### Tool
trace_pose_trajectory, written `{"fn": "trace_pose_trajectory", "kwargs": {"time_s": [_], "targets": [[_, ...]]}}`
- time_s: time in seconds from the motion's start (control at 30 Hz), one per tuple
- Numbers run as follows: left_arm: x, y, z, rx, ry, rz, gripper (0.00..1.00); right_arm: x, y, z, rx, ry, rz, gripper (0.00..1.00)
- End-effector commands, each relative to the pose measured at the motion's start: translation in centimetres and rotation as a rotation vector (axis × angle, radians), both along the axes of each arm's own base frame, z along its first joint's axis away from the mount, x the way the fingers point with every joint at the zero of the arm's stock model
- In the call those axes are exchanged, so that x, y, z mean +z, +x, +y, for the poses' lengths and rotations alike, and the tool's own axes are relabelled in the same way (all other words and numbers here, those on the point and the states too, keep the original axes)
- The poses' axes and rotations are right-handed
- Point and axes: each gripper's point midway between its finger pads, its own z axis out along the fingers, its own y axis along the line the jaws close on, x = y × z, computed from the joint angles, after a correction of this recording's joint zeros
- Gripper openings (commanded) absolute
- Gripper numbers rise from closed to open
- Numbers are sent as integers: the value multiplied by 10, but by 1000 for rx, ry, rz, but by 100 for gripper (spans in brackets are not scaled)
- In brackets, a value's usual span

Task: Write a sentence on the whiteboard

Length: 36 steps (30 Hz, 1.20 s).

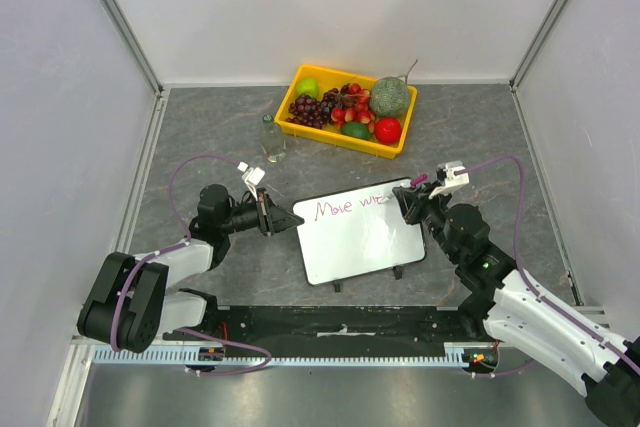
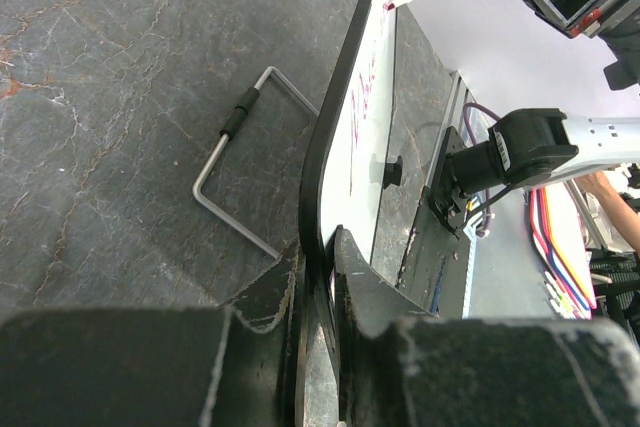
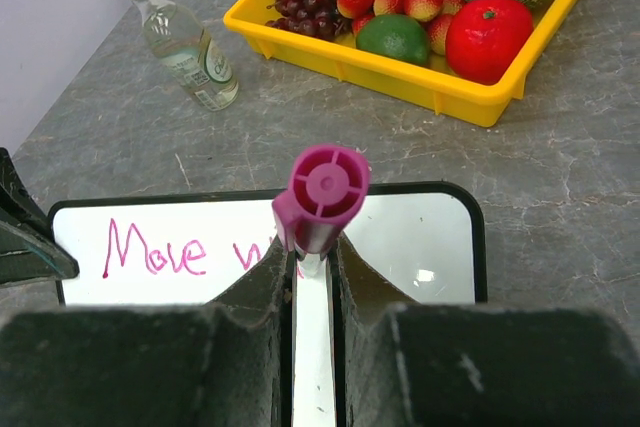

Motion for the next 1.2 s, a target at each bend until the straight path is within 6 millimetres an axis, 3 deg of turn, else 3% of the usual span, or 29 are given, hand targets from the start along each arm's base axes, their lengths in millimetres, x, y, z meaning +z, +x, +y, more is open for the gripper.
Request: {"fn": "trace_pose_trajectory", "kwargs": {"time_s": [0.0,0.37,0.77,1.17], "targets": [[-6,-2,1,-12,32,-58,2,20,8,-7,-51,-9,-37,0],[-6,-1,2,-11,33,-59,2,58,8,-7,-54,59,-110,0],[-6,-1,2,-11,33,-59,2,47,22,-11,-112,4,-99,0],[-6,-1,2,-13,32,-59,2,25,22,-11,-101,-27,-64,0]]}}
